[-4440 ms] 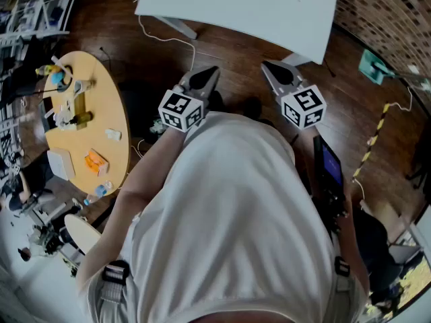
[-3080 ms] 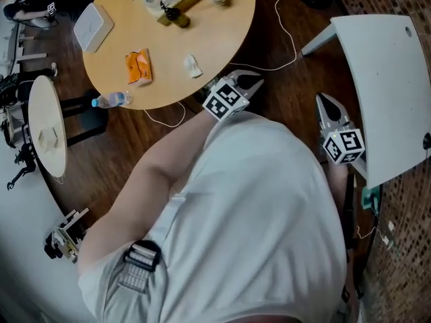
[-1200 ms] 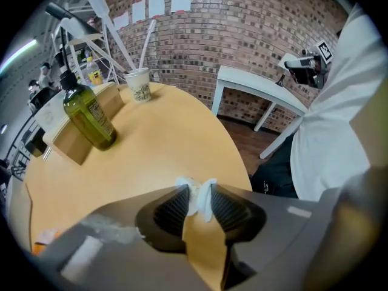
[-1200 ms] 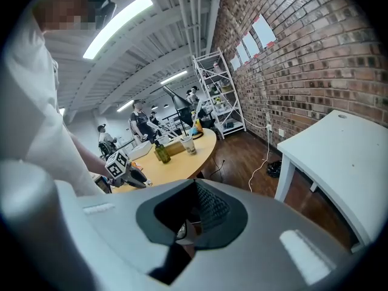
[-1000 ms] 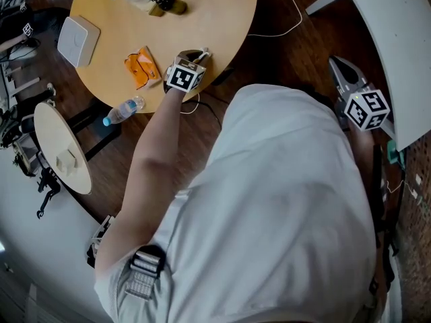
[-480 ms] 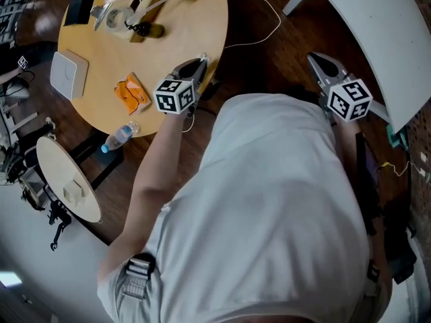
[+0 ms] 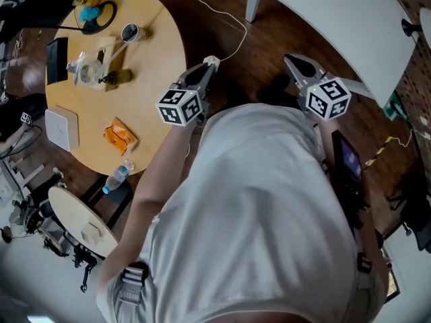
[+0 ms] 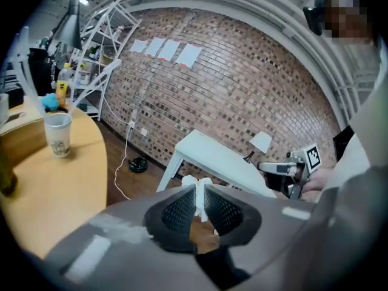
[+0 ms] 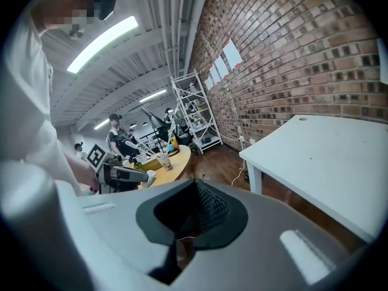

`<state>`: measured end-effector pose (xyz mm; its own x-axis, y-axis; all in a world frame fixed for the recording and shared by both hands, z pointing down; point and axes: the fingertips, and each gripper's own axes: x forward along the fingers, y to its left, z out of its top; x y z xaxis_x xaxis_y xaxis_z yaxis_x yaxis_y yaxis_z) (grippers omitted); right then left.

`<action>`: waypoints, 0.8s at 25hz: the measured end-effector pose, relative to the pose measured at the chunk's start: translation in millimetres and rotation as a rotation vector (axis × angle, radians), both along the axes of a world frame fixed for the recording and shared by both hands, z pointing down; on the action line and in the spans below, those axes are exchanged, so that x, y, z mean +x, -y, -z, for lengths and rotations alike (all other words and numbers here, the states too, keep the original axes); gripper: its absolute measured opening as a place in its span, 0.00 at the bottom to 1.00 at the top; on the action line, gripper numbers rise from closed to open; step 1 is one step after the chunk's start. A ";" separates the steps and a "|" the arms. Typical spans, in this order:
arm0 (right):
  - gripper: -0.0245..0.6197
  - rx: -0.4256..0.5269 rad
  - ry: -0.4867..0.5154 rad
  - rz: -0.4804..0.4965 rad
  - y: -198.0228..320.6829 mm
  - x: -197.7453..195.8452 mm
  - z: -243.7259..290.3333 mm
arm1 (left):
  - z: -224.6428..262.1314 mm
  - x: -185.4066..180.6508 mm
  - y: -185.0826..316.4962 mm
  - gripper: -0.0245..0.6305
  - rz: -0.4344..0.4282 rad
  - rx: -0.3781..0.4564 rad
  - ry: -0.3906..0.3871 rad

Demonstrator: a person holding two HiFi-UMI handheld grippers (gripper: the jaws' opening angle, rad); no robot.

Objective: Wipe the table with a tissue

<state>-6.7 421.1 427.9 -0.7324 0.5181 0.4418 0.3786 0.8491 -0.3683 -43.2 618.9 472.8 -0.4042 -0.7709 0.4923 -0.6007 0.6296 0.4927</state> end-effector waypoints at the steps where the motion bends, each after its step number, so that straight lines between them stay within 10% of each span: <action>1: 0.05 -0.005 0.006 -0.023 12.7 -1.0 0.8 | 1.6 -2.4 15.6 0.11 -0.021 -0.004 0.006; 20: 0.05 0.003 0.109 -0.247 254.5 -10.2 9.2 | 33.3 -47.8 286.9 0.11 -0.269 -0.010 0.096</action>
<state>-16.8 166.6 418.7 -0.8798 0.3166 0.3547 0.1968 0.9216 -0.3346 -91.0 331.9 439.5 -0.2309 -0.8519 0.4701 -0.7905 0.4459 0.4198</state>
